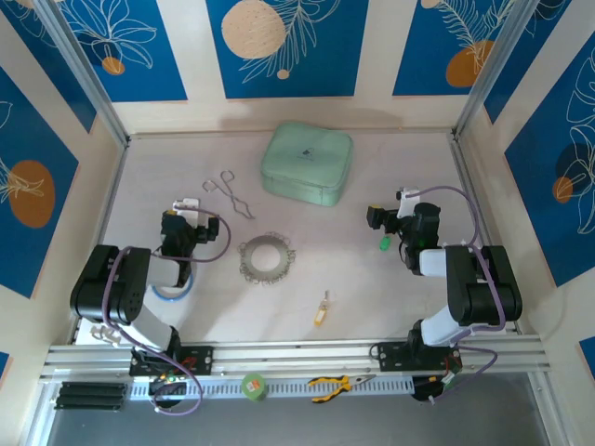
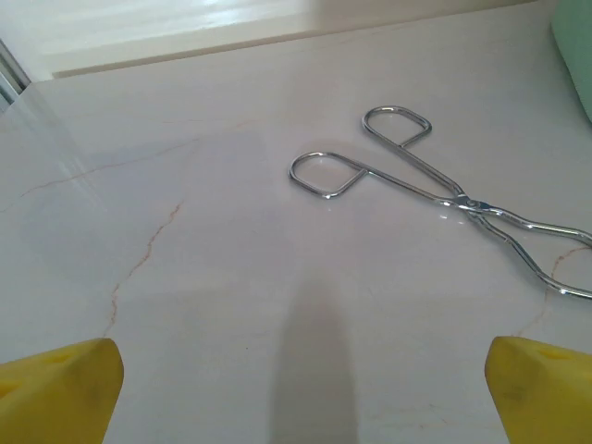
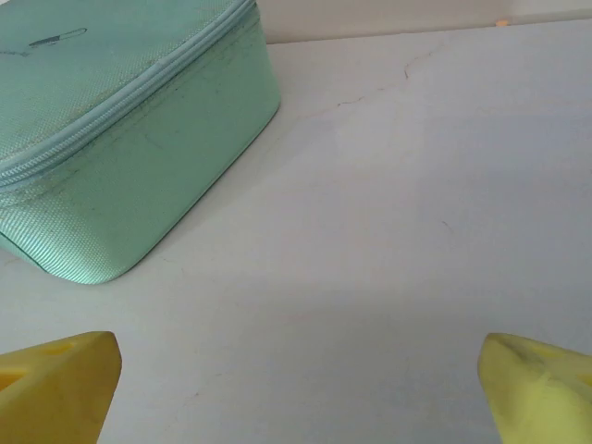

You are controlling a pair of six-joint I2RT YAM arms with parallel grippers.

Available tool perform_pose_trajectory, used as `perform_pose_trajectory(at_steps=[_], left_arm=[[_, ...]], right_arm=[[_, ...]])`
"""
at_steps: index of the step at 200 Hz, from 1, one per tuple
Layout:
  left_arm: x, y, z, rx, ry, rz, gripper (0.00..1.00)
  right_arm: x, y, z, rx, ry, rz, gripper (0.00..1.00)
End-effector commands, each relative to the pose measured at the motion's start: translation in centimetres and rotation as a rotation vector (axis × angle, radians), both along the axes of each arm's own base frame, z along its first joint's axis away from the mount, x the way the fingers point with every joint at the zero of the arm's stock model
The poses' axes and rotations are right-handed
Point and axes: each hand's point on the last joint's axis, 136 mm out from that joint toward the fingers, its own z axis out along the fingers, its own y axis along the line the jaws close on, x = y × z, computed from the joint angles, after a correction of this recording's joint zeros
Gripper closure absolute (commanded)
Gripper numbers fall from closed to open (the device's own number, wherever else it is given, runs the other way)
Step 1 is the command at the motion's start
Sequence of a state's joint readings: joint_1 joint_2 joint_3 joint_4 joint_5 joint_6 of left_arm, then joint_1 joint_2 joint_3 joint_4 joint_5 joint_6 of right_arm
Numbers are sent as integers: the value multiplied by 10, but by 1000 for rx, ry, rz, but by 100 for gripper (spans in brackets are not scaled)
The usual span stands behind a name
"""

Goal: Put the keys on the keyring

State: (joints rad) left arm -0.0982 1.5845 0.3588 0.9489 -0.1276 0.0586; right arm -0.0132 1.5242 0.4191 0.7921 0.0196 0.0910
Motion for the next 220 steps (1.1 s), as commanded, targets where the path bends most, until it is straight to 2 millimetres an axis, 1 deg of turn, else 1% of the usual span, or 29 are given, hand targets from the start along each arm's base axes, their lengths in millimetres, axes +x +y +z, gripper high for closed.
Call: perform_pose_trajectory(at_steps=[1, 176, 185, 194, 205, 220], left_arm=[[4, -2, 12, -12, -31, -17, 0], [4, 0, 11, -26, -25, -18, 0], [4, -1, 13, -23, -36, -24, 0], [1, -4, 16, -22, -53, -45, 0], [-4, -3, 23, -25, -71, -41, 0], [-9, 2, 40, -27, -78, -12, 0]], right_arm=[[2, -1, 2, -4, -4, -8, 1], [1, -2, 2, 3, -7, -7, 1], [1, -1, 5, -5, -10, -10, 1], [0, 1, 13, -13, -3, -6, 1], [-2, 0, 22, -23, 10, -12, 1], [-7, -7, 35, -9, 51, -74, 1]])
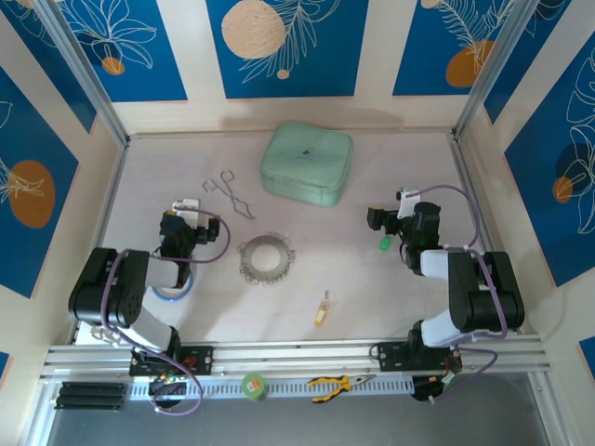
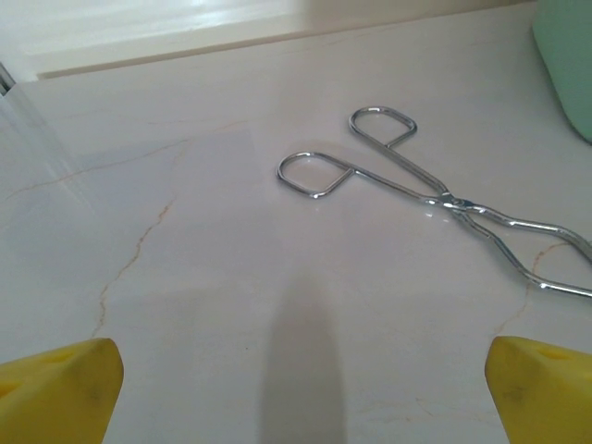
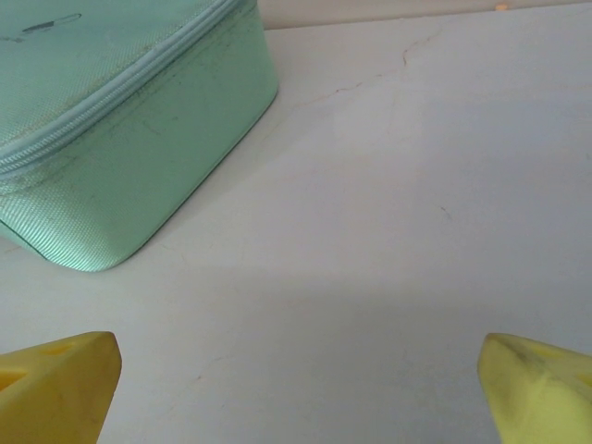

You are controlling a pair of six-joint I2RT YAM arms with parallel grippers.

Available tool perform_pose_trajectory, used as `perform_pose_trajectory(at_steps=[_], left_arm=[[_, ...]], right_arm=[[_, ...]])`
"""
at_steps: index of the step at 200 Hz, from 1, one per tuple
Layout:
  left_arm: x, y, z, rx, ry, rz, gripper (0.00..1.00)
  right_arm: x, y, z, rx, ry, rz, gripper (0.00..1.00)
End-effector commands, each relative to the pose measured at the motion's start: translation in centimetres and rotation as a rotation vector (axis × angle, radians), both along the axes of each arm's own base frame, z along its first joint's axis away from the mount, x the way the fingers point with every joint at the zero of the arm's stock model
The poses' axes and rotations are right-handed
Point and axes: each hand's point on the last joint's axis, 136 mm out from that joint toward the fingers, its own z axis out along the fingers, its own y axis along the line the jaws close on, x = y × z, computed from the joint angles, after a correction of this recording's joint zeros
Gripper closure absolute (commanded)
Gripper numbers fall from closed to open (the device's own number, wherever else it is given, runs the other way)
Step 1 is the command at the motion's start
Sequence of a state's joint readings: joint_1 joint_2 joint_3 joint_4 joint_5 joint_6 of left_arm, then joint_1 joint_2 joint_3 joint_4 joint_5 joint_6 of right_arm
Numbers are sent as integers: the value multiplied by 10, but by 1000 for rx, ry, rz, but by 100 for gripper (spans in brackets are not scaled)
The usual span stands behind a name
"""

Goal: Put the keys on the keyring

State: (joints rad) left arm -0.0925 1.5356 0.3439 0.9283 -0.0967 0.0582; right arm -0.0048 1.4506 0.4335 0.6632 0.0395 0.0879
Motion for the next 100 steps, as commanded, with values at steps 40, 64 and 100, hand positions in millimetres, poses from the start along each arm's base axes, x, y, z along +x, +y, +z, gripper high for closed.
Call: perform_pose_trajectory(at_steps=[40, 64, 100], left_arm=[[-14, 12, 78, -117, -80, 85, 0], [-23, 8, 88, -234, 24, 111, 0], [-41, -15, 83, -435, 185, 75, 0]], right_arm=[[-17, 15, 56, 165, 62, -70, 1], [-26, 11, 44, 280, 190, -169, 1], [-48, 38, 36, 372, 399, -140, 3]])
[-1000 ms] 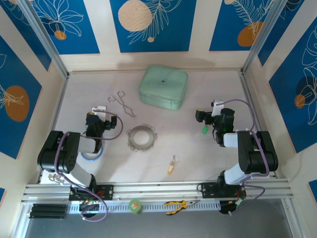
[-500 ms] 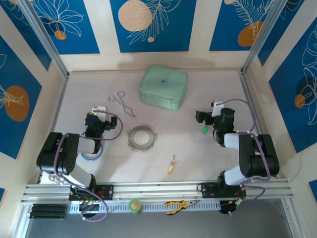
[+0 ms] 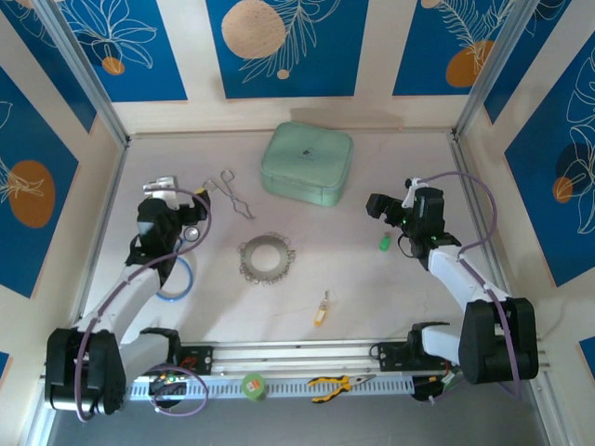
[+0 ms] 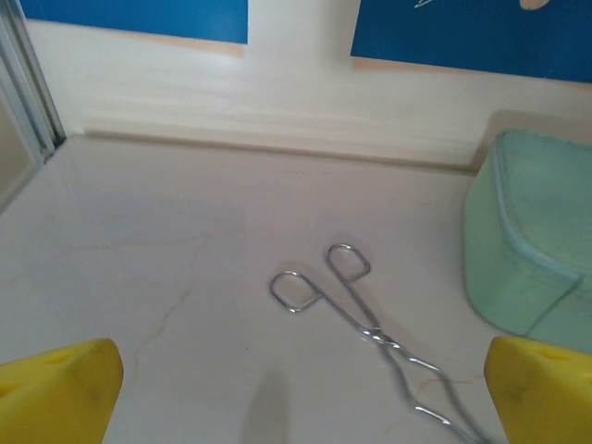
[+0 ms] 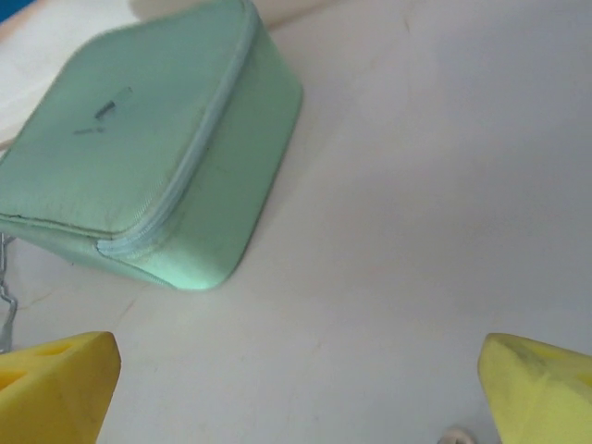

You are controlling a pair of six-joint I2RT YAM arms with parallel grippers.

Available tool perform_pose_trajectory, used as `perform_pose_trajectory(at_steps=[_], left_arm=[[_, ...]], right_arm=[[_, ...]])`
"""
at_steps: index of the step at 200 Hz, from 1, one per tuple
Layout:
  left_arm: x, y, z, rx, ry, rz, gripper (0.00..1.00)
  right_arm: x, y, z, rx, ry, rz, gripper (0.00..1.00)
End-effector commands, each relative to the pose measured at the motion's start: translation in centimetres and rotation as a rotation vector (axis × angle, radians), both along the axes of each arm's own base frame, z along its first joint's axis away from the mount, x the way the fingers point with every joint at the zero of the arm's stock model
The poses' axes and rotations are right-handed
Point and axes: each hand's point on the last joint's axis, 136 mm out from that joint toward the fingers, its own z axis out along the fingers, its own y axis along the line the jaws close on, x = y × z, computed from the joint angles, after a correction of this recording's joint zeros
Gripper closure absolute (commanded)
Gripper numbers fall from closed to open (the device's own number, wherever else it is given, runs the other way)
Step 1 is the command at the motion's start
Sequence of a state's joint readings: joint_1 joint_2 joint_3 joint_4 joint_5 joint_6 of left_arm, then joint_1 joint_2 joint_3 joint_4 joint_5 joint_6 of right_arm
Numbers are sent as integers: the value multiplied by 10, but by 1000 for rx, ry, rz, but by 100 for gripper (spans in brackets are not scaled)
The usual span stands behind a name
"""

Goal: Put the keys on the keyring

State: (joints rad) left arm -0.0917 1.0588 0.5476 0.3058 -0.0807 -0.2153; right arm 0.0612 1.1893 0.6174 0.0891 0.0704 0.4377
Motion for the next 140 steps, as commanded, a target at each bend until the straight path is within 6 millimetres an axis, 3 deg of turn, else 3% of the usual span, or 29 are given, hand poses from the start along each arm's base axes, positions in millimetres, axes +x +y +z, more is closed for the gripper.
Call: perform_pose_trajectory(at_steps=[1, 18, 42, 68, 102, 140], left_arm=[[-23, -15, -35, -178, 228, -33, 0], [-34, -23, -47, -250, 316, -45, 5], [-49, -36, -64, -351, 424, -47, 16], [-64, -57, -84, -368, 515, -52, 20], [-87, -82, -106, -254, 620, -59, 25], [-121, -108, -132, -185, 764, -88, 26]], right_arm=[[-23, 20, -14, 104, 190, 5, 3], [-37, 42, -16, 55, 252, 52, 4], [-67, 89, -18, -31, 347, 203, 8], [-92, 126, -23, -59, 427, 329, 15], [-104, 148, -33, -46, 492, 370, 25], [-106, 145, -51, -91, 577, 289, 37]])
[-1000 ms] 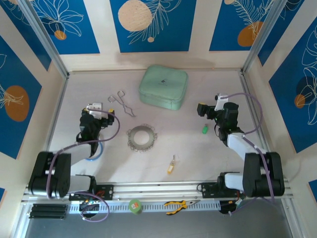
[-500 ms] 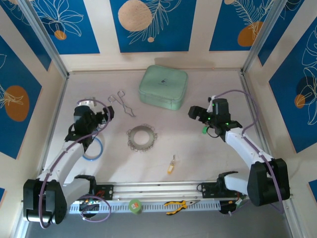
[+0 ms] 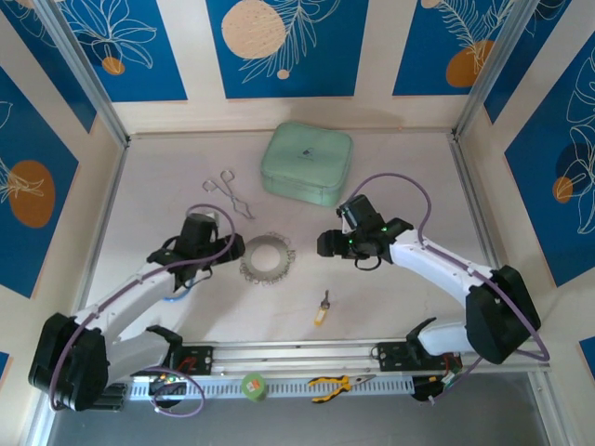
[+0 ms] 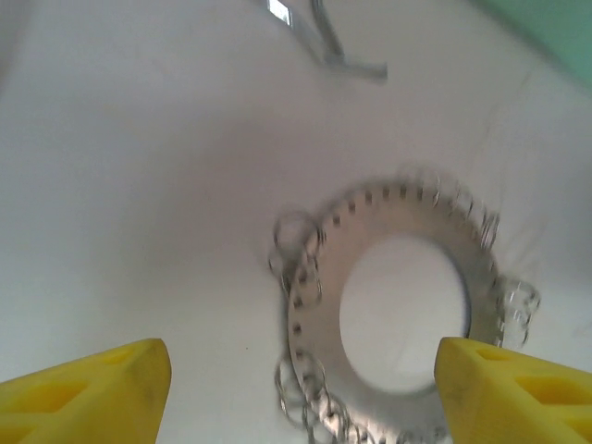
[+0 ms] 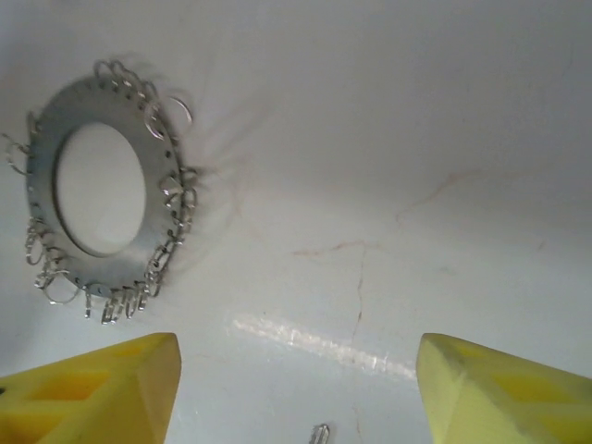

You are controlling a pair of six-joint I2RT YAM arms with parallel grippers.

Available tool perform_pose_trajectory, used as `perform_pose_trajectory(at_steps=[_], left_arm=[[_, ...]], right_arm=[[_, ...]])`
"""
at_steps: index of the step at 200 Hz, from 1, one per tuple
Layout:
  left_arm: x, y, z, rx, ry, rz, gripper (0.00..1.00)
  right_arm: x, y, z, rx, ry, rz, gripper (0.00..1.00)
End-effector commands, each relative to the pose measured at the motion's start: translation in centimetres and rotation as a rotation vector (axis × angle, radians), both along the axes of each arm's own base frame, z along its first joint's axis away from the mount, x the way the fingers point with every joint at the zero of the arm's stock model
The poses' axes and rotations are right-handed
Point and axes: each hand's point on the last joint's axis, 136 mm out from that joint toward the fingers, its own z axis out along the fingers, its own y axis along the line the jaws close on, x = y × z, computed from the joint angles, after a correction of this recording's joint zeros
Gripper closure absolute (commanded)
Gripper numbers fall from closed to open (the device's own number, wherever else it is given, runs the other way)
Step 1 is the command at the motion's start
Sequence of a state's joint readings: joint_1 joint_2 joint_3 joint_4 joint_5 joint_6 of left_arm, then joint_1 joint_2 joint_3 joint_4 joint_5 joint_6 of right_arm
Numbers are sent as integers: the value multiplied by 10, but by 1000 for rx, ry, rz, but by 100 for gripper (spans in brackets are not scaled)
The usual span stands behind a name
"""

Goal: Put the keys on the keyring

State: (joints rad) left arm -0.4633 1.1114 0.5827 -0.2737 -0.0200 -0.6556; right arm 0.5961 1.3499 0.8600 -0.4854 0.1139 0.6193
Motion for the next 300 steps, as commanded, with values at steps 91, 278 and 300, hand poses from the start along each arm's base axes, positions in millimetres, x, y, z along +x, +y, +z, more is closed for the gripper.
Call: perform_pose_trajectory(at_steps=[91, 278, 300], left_arm=[[-41, -21, -12, 211, 132, -127, 42], [-53, -99, -42, 506, 184, -230, 73], [-52, -103, -45, 498, 189, -236, 73]], right_arm=[[6, -1, -3, -31, 39, -99, 47], [-6, -13, -6, -34, 38, -126, 47], [-6, -13, -5, -29, 35, -124, 48]])
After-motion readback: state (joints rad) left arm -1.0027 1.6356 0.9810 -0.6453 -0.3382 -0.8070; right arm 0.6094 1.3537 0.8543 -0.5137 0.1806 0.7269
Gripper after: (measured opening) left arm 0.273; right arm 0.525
